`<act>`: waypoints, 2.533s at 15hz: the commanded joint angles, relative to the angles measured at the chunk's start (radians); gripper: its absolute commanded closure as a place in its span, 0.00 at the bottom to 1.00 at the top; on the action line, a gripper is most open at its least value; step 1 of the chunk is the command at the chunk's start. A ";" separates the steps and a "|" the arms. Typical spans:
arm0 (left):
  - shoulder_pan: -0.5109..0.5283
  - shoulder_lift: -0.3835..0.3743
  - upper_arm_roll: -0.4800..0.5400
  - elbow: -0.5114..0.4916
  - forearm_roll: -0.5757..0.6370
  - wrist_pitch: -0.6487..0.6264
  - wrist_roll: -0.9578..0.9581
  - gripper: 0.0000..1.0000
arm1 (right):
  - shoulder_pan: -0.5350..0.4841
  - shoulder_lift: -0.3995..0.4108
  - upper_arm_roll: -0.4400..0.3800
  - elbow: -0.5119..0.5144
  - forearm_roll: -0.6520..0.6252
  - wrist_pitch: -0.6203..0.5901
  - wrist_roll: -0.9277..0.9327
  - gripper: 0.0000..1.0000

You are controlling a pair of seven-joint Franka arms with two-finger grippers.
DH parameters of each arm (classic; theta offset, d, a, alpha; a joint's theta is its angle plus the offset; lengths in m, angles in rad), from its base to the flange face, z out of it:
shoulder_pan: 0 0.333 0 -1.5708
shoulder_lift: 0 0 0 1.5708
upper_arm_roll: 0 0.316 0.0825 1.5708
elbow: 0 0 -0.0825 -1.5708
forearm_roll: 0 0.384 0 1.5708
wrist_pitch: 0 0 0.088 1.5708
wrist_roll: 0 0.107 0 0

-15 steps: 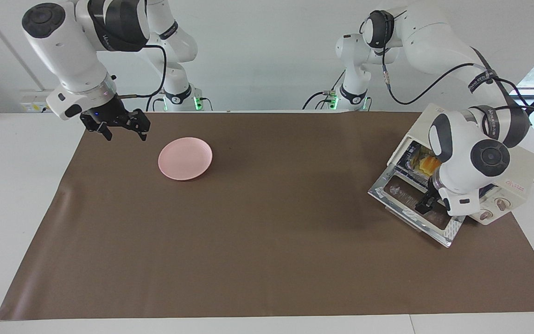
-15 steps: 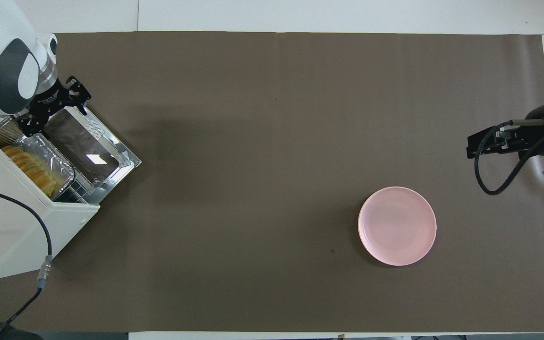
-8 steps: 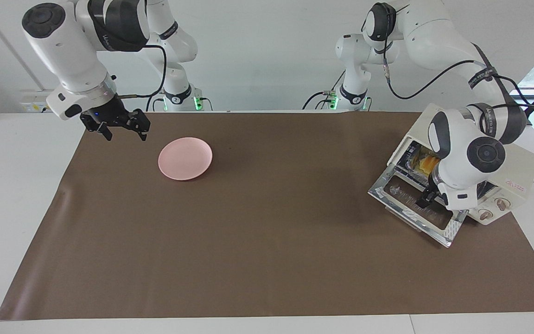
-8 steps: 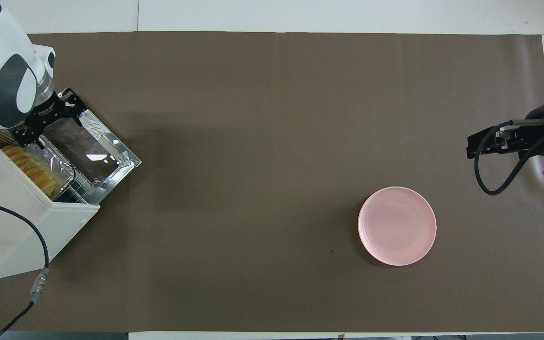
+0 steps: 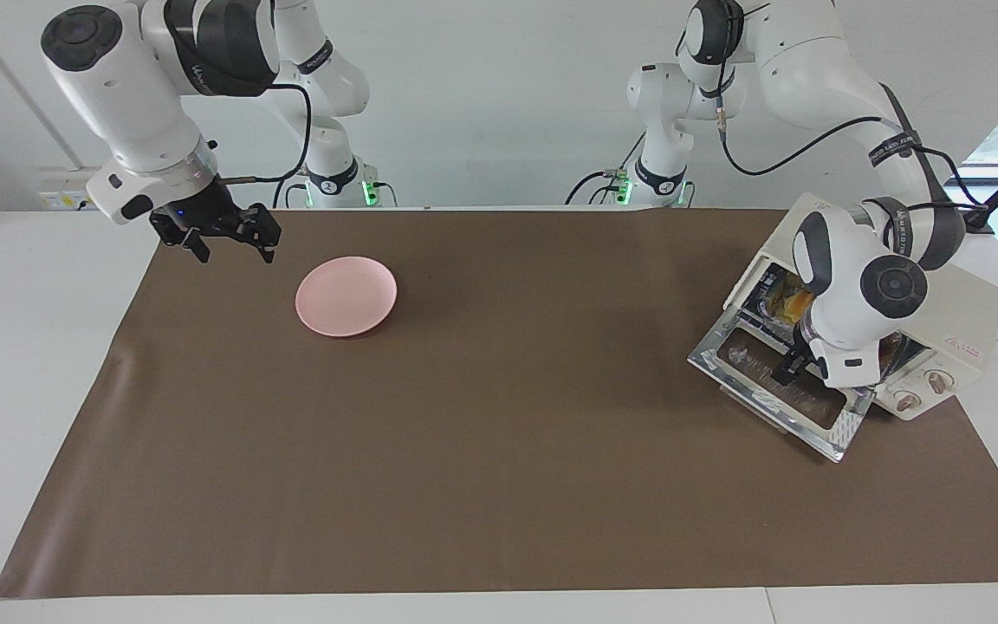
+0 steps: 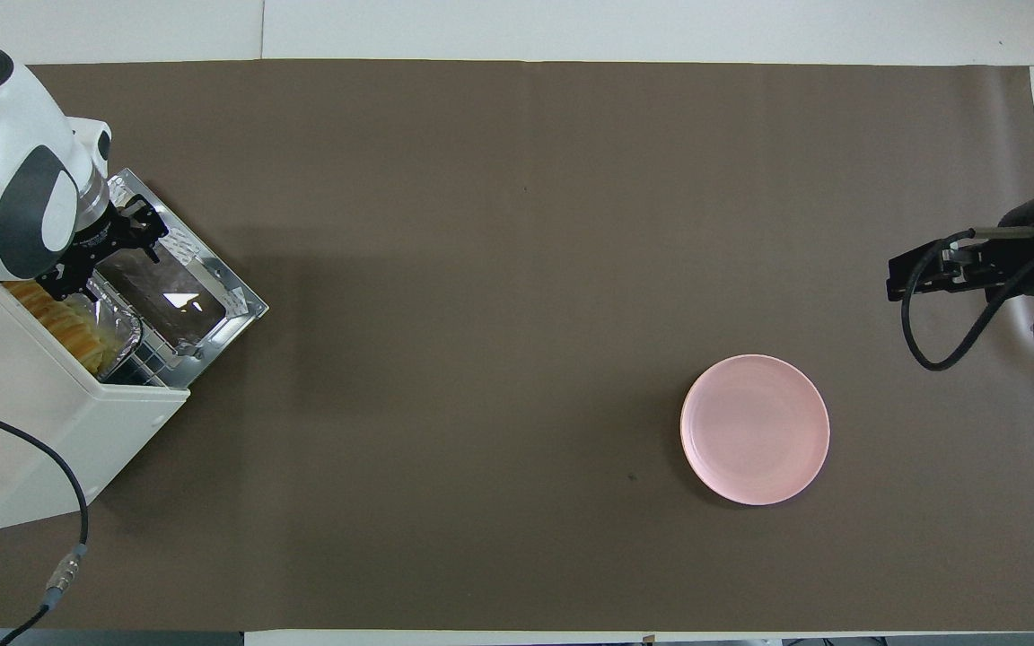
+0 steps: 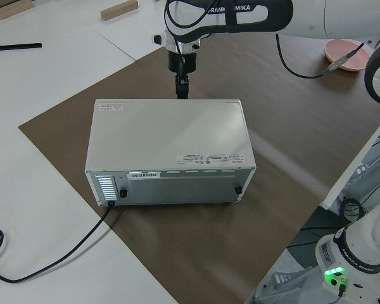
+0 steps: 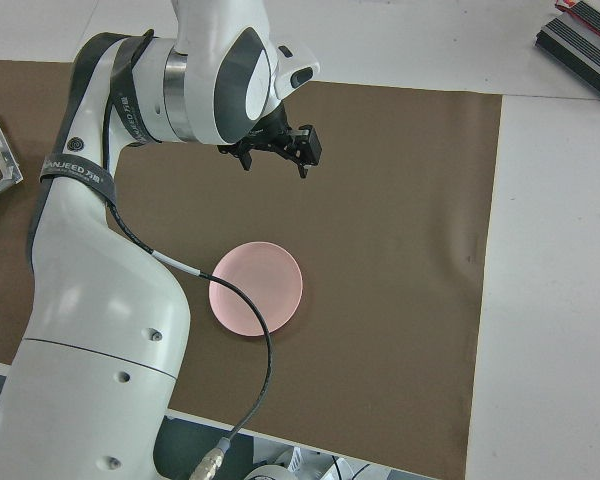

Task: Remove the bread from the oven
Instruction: 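Reach the left gripper into the oven and grasp the foil tray, then pull the foil tray out of the oven with the left gripper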

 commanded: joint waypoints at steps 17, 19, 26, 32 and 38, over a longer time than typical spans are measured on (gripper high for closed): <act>-0.146 -0.030 -0.008 0.024 -0.019 0.069 0.063 1.00 | -0.023 -0.021 0.016 -0.022 -0.016 0.000 -0.024 0.00; -0.203 -0.027 -0.008 0.050 -0.091 0.065 0.059 1.00 | -0.023 -0.021 0.016 -0.022 -0.016 0.000 -0.024 0.00; -0.295 -0.016 -0.010 0.099 -0.231 0.068 -0.056 1.00 | -0.023 -0.021 0.016 -0.022 -0.016 0.000 -0.024 0.00; -0.338 -0.017 -0.008 0.110 -0.262 0.055 -0.059 1.00 | -0.023 -0.021 0.016 -0.022 -0.016 0.000 -0.024 0.00; -0.516 -0.019 -0.014 0.083 -0.262 0.192 -0.006 1.00 | -0.023 -0.021 0.016 -0.022 -0.016 0.000 -0.024 0.00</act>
